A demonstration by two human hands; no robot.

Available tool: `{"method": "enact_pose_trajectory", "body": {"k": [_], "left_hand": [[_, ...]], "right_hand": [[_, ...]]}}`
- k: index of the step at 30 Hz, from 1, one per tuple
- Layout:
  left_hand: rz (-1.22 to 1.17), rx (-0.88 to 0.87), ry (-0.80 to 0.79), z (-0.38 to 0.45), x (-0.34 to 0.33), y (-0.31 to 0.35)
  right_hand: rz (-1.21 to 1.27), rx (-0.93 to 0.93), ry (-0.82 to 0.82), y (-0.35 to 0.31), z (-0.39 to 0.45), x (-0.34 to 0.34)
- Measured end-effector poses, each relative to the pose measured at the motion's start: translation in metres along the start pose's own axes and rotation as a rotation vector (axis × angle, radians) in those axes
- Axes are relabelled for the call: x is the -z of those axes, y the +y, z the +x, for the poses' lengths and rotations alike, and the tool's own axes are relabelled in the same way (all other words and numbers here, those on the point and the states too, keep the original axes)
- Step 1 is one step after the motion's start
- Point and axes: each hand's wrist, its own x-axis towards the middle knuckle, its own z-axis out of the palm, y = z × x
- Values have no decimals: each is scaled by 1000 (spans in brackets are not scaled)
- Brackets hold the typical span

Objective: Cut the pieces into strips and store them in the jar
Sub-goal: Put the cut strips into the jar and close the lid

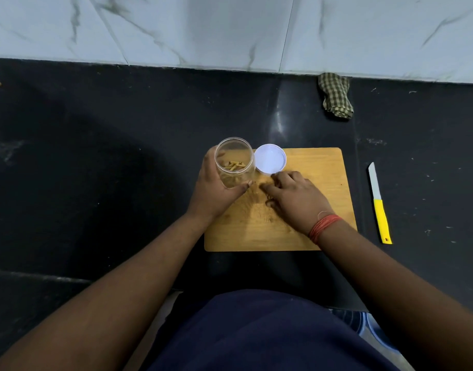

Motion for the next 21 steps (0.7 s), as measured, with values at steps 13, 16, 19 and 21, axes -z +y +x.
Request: {"method": "enact_pose_trajectory", "body": {"k": [13,16,19,21], "left_hand": [[15,5,5,0,0,2],[17,5,0,0,1,2],[6,4,1,0,1,0],[-1,5,2,0,0,0]], "right_hand": [[75,131,103,15,6,-2],[295,23,122,20,7,1],[567,-204,167,23,9,13],[737,-299,228,19,13,32]]}}
